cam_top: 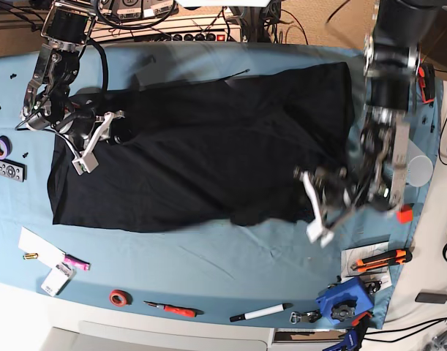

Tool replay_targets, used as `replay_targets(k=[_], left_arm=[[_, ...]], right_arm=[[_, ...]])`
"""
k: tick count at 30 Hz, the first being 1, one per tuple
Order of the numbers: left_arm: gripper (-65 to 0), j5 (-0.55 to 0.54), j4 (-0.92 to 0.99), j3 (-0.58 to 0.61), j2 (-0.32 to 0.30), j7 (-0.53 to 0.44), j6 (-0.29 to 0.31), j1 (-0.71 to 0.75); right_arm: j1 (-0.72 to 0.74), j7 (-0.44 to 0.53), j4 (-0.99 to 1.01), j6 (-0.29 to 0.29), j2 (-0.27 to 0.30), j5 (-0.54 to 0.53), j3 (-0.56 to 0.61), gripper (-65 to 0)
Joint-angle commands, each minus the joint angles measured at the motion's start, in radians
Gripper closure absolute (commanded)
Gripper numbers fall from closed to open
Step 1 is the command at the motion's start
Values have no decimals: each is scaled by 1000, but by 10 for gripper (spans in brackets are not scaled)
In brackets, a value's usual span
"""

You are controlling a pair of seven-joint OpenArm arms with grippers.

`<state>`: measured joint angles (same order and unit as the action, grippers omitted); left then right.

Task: Layout the t-shirt on the table in an organized manner, then fold the t-shirt properly
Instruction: 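Fold the hem toward the right gripper with the left gripper, then press the folded fabric down with the left gripper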

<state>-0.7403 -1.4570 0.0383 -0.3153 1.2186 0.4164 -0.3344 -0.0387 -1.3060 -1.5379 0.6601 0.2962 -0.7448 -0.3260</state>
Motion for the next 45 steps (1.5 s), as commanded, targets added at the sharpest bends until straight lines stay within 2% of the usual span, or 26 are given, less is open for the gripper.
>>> replay_targets(k=[1,5,8,11,13,15,19,21,24,28,31,33,35,38,40,42,45], left_arm=[[0,-31,-45,-6,-18,-23,4,3],[0,-38,-114,-6,-36,-65,4,130],[-14,-39,-120,-6,-36,-90,9,154],[-209,-38,-121,-6,-37,-90,48,137],[-287,-38,-125,-6,-37,-88,100,119],[-297,-39,-153,-6,-37,-77,138,103],[-297,-34,-276,-6,-37,-85,171,86],[-297,49,-325,-6,-36,-184,224,85],[-297,254,-314,14,-34,-356,282,88],[-321,415,-260,115,-34,-426,282,88],[-336,480,-257,212,-34,-428,279,87],[-336,512,-257,269,-34,-427,248,88],[-336,556,-257,314,-34,-439,192,88],[-336,654,-257,348,-34,-508,30,87],[-336,684,-257,348,-34,-531,-18,87],[-336,687,-257,348,-34,-521,-11,88],[-336,663,-257,348,-34,-476,30,88]], right_arm=[[8,-5,-6,-2,12,25,-2,-161],[8,6,-6,-2,11,24,-1,-161],[8,11,-6,-2,11,24,-1,-161],[8,12,-6,-2,12,25,-1,-161],[8,13,-6,-2,12,25,-1,-161],[8,12,-6,-2,11,25,-1,-161],[8,16,-6,-2,12,27,-1,-161],[9,21,-6,-2,11,31,-1,-161],[8,23,-6,-2,12,31,-1,-161],[8,24,-6,-2,12,31,-1,-161],[8,24,-6,-2,11,31,-1,-161],[8,23,-6,-2,12,32,-1,-161],[8,23,-6,-2,12,32,-1,-161],[8,19,-6,-2,12,32,-1,-161],[8,15,-6,-2,12,32,-1,-161],[8,13,-6,-2,12,32,-1,-161],[8,13,-6,-2,12,32,-1,-161]])
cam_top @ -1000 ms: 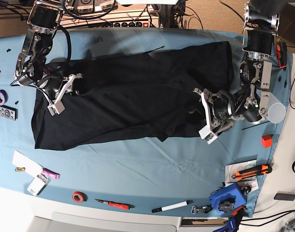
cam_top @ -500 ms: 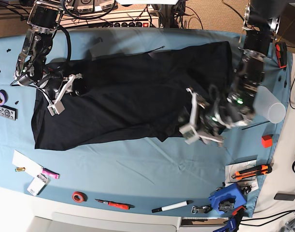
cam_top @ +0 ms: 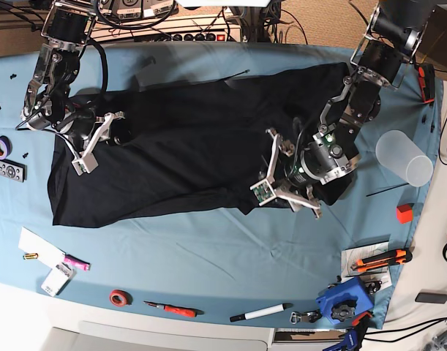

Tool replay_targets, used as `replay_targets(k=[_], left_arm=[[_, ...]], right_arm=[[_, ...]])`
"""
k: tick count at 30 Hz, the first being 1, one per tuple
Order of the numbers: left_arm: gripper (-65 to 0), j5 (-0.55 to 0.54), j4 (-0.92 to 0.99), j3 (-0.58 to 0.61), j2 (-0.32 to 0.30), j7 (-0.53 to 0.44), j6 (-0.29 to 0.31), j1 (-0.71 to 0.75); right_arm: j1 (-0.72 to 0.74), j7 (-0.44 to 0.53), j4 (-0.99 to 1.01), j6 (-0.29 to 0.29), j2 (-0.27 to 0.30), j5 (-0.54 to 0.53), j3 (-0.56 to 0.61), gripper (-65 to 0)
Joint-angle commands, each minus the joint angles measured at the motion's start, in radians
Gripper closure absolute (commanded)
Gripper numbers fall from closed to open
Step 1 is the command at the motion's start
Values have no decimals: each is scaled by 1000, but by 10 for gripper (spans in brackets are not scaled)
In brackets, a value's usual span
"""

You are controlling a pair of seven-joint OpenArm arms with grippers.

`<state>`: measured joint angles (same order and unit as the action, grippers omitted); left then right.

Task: Layout the t-shirt on the table in an organized manner, then fold the t-shirt properly
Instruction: 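Press the folded fabric down with the left gripper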

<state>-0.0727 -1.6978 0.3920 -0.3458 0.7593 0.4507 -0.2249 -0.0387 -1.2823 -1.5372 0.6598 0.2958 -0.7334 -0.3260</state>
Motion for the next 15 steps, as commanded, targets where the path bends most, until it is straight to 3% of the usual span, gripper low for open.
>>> replay_targets(k=[1,12,15], left_arm=[[-336,-8,-16,-6,-3,-15,-6,-21],[-335,-9,180,-6,-2,-89,-30,-23],[-272,-9,210,-6,0,-80,-83,-21]], right_arm=[[8,-11,-6,-2,12,20,-1,-161],[26,-8,-6,-2,12,19,-43,-161],[58,7,-6,-2,12,20,-114,-161]])
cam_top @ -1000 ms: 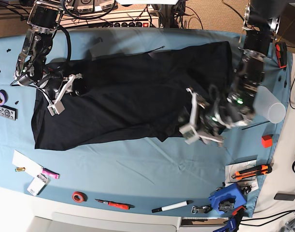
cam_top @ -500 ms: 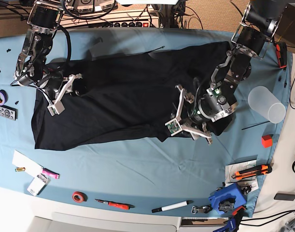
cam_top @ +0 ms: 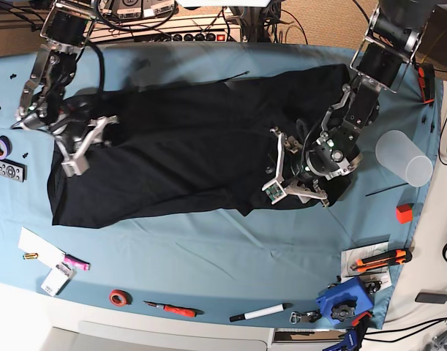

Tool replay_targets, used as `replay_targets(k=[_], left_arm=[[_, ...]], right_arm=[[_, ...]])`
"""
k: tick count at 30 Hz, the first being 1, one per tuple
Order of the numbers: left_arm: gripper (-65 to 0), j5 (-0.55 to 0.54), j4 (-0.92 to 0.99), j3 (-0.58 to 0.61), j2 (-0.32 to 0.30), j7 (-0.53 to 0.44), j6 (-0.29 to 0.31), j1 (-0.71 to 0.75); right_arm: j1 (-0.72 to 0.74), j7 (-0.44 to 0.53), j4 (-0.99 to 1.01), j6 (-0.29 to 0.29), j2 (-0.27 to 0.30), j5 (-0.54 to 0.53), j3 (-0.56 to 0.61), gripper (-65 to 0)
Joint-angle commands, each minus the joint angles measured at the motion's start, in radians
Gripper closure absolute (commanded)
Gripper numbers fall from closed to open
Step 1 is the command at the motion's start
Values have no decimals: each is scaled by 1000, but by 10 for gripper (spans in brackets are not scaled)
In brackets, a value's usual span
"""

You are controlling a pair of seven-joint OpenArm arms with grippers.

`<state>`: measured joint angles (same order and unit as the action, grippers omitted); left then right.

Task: Layout the t-shirt on the table in an organized manner, then fold the t-shirt properly
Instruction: 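Press the folded fabric down with the left gripper, then grasp the shirt edge with the right gripper and pull it straight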

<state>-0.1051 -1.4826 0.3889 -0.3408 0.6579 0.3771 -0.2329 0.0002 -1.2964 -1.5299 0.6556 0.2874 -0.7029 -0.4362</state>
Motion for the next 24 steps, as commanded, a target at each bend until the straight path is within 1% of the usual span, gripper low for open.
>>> replay_targets(k=[1,4,5,6,9,11,13,17,22,24], left_arm=[[-225,23,-7,-3,-5,30,-20,-14],[-45,23,-26,-3,-5,33,-39,-16],[0,23,-35,-3,-5,34,-45,-16],[0,23,-48,-3,-5,42,-46,-16],[0,22,-106,-3,-5,91,-58,-16],[0,23,-154,-3,-5,122,-107,-17],[0,23,-204,-3,-5,140,-135,-17],[0,23,-269,-3,-5,151,-134,-16],[0,24,-270,-3,-6,159,-134,-16],[0,24,-270,-3,-6,169,-134,-16]], right_arm=[[32,32,-14,3,21,-11,-33,-161],[72,81,-14,3,21,-10,-122,-161],[85,102,-14,3,21,-7,-148,-161],[100,124,-14,3,21,5,-172,-161],[143,160,-13,2,24,104,-210,-161],[164,161,-13,2,29,148,-212,-161],[173,171,-13,1,34,151,-211,-161],[178,182,-13,-2,43,154,-212,-161],[178,175,-13,0,45,154,-212,-161],[180,187,-13,0,49,157,-214,-161]])
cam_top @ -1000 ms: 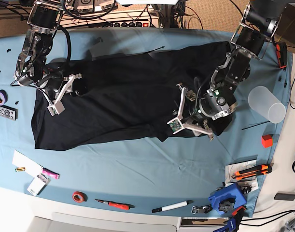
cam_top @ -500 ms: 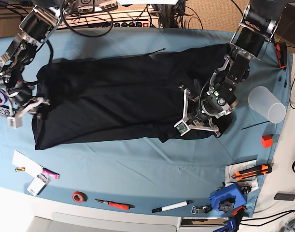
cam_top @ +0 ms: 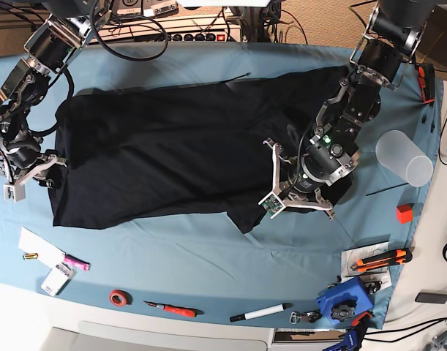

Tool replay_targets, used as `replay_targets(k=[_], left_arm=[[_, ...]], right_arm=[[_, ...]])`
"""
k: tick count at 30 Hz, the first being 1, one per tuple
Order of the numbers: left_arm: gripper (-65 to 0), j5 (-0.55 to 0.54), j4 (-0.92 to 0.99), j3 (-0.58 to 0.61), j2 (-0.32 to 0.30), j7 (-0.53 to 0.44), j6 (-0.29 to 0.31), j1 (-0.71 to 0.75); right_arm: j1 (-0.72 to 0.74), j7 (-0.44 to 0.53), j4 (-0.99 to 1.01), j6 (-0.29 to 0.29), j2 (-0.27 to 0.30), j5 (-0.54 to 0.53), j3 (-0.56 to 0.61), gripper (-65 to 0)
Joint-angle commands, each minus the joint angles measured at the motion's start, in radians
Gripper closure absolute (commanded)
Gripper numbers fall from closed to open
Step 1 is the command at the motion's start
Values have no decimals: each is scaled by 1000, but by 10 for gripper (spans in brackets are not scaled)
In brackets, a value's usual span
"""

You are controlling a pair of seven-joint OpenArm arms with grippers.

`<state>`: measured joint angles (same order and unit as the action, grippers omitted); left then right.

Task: Layout the t-shirt on the table in an organized manner, then fold the t-shirt properly
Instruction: 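Grasp the shirt edge with the right gripper and pull it straight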

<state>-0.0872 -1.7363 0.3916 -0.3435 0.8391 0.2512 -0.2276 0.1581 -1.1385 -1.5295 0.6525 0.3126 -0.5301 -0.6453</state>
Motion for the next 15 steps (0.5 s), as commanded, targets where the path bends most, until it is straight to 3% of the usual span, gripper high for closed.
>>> replay_targets(k=[1,3,4,6,11,15], left_arm=[[0,6,-16,-6,-3,-4,-8,-22],[0,6,-16,-6,-3,7,-8,-22],[0,6,-16,-6,-3,8,-8,-21],[0,6,-16,-6,-3,10,-8,-22],[0,5,-16,-6,-3,8,-8,-21],[0,5,-16,-6,-3,7,-8,-21]], right_arm=[[23,60,-13,3,28,-2,-5,-161],[27,127,-13,-43,36,67,-5,-161],[37,134,-13,-89,40,119,-4,-161],[58,130,-12,-125,54,200,0,-161],[131,183,77,-126,115,211,31,-161],[248,266,342,-126,169,225,96,-161]])
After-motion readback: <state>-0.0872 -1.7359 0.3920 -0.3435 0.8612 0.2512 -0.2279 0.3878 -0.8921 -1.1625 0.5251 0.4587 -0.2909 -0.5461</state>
